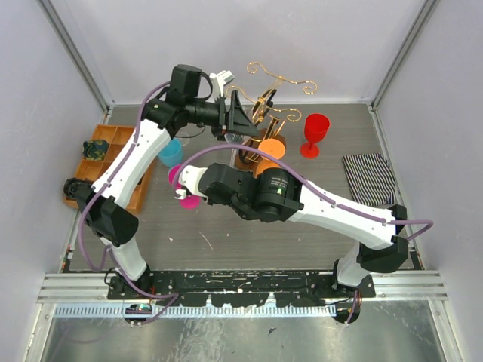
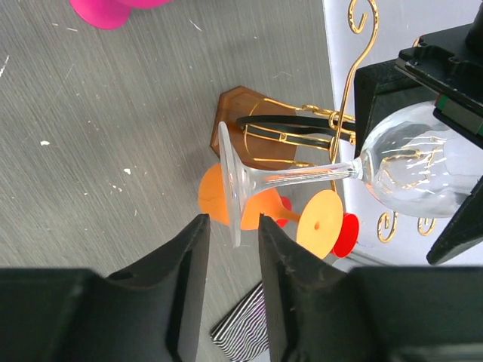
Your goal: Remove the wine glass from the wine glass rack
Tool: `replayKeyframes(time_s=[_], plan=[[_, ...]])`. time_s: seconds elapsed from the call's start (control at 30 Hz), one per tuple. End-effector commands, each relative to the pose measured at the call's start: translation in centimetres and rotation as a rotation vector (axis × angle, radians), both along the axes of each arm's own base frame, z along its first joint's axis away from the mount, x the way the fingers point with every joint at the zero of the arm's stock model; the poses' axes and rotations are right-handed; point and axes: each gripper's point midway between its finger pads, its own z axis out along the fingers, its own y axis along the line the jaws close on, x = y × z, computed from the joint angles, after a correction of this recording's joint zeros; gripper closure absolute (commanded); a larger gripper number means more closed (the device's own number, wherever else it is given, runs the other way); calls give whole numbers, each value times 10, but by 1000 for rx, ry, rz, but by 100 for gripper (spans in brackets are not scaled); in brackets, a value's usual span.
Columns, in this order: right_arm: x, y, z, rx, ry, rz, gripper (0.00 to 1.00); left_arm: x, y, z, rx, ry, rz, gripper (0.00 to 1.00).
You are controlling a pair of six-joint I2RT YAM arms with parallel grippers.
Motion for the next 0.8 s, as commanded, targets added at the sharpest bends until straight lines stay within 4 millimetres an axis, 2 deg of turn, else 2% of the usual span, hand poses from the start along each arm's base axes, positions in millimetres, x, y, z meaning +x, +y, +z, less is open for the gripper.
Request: replayKeyframes(time_s=[0.0, 0.1, 0.27, 0.37, 0.47, 0.53, 0.6, 0.67, 0.77], plan=[[-2, 5, 22, 108, -16, -18, 53, -10, 10, 29, -39, -112, 15, 41], [-7, 5, 34, 160, 7, -7, 38, -10, 12, 26, -32, -123, 27, 41], [-21, 0, 71, 316, 40, 27, 28, -8, 18, 15, 8, -158, 57, 41], [-20, -11, 109, 505, 6, -14, 16, -7, 25, 1, 53, -178, 84, 42], [-11, -42, 156, 741, -86, -129, 1, -4, 34, -17, 97, -223, 129, 45], [-3, -67, 177, 857, -138, -247, 0, -2, 38, -32, 125, -251, 159, 45], [7, -85, 185, 912, -169, -362, 0, 0, 40, -46, 152, -290, 184, 45], [31, -105, 184, 952, -171, -486, 0, 3, 43, -58, 178, -344, 214, 45], [83, -142, 162, 1032, -70, -646, 0, 9, 42, -71, 186, -412, 254, 45]])
